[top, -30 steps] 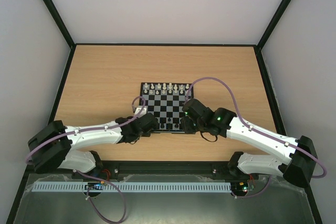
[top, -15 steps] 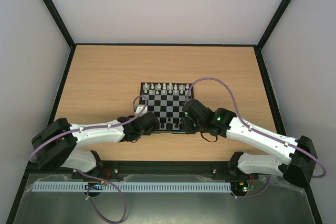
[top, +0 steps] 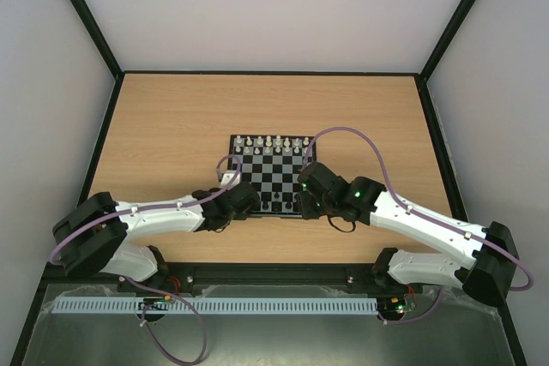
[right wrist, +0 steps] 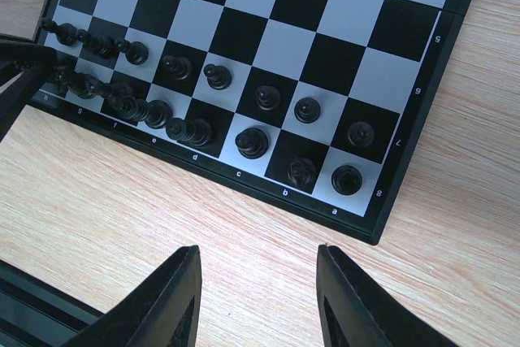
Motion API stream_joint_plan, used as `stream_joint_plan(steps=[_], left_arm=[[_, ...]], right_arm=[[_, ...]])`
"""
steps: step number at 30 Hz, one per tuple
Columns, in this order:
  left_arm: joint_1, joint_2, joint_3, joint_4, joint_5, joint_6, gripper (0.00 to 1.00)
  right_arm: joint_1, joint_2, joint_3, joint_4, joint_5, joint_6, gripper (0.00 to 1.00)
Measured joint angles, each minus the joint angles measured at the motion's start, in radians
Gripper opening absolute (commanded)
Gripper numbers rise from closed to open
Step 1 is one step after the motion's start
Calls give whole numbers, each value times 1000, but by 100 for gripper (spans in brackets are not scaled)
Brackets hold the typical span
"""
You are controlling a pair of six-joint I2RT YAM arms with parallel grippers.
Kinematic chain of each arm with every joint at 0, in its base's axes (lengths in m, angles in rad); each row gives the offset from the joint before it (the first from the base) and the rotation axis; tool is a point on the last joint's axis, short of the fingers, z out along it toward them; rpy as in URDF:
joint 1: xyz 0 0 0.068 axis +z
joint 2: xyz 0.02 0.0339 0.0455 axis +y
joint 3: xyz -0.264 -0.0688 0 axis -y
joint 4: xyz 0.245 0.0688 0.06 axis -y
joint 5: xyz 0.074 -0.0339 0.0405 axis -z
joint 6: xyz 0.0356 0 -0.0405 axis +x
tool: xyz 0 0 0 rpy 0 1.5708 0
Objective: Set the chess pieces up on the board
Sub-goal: Place the chess piece on the chessboard, then reset both arms
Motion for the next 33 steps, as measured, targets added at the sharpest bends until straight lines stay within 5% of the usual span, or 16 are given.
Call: stream_joint_plan(steps=[8, 10, 12, 14, 16, 17, 26, 33], left_arm=[[0, -27, 0, -14, 1, -3, 31], [-3, -51, 0, -31, 0, -7, 38], [-15, -94, 0, -57, -1, -18, 50], [-27, -167, 0, -89, -5, -32, 65], [-39, -251, 0, -117, -12, -37, 95], [-43, -286, 0, -130, -15, -33, 99], [-48, -586, 7, -221, -163, -48, 100], [12, -665, 8, -199, -291, -23, 99]], right_arm=[[0, 0, -2, 0, 0, 0, 41], [0, 0, -2, 0, 0, 0, 49], [0, -2, -2, 0, 3, -1, 65], [0, -7, -2, 0, 10, 7, 93], [0, -18, -3, -1, 22, 13, 99], [0, -27, -3, -1, 29, 10, 99], [0, -125, 0, 35, 212, 12, 99], [-111, -137, 30, 137, 284, -57, 99]])
